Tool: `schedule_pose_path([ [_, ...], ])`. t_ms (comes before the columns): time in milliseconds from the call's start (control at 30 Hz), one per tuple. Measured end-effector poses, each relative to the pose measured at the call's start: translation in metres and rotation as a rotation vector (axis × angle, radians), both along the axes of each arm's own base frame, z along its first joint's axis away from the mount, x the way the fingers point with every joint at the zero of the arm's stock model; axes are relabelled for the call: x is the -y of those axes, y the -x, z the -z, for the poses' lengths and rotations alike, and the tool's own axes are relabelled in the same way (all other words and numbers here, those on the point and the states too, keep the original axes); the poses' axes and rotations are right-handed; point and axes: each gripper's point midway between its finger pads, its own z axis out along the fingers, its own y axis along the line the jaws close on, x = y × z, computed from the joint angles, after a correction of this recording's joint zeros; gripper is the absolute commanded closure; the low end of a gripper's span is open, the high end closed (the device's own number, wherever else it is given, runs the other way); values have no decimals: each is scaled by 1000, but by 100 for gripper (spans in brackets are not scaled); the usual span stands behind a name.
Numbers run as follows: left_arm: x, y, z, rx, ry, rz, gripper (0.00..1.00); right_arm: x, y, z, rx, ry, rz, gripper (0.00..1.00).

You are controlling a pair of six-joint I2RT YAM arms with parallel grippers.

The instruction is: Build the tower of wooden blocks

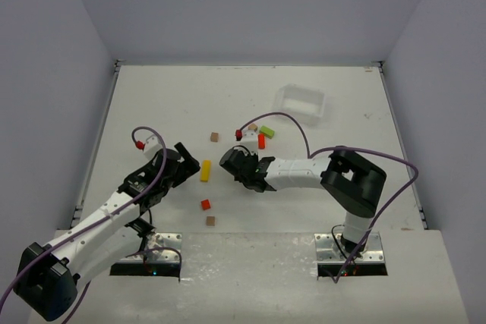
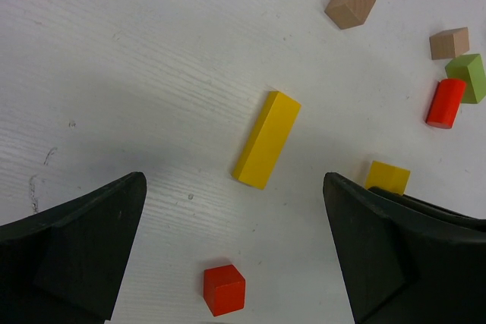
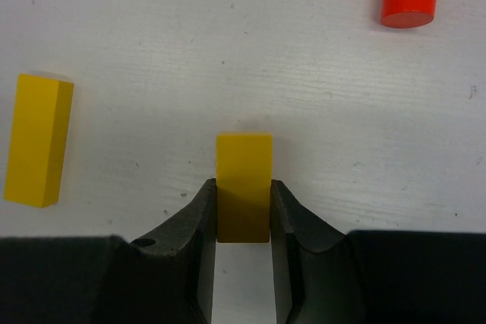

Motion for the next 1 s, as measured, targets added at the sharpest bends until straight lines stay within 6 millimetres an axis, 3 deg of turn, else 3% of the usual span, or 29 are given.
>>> schedule_pose_path([
  [233,0,1,2,-4,-1,-2,0,-11,4,13,-20,31,12,79],
  [533,-2,3,5,-12,-6,-4,0,-11,8,16,-26,34,39,64],
  [600,-2,3,5,-10,-6,-5,0,-10,9,16,-31,39,43,50],
  [700,-3,3,5,-10,-8,-7,0,-11,10,17,-37,44,47,40],
  [1000,-6,4,7,-11,-18,-19,0,-18,14,10,-46,28,15,32],
])
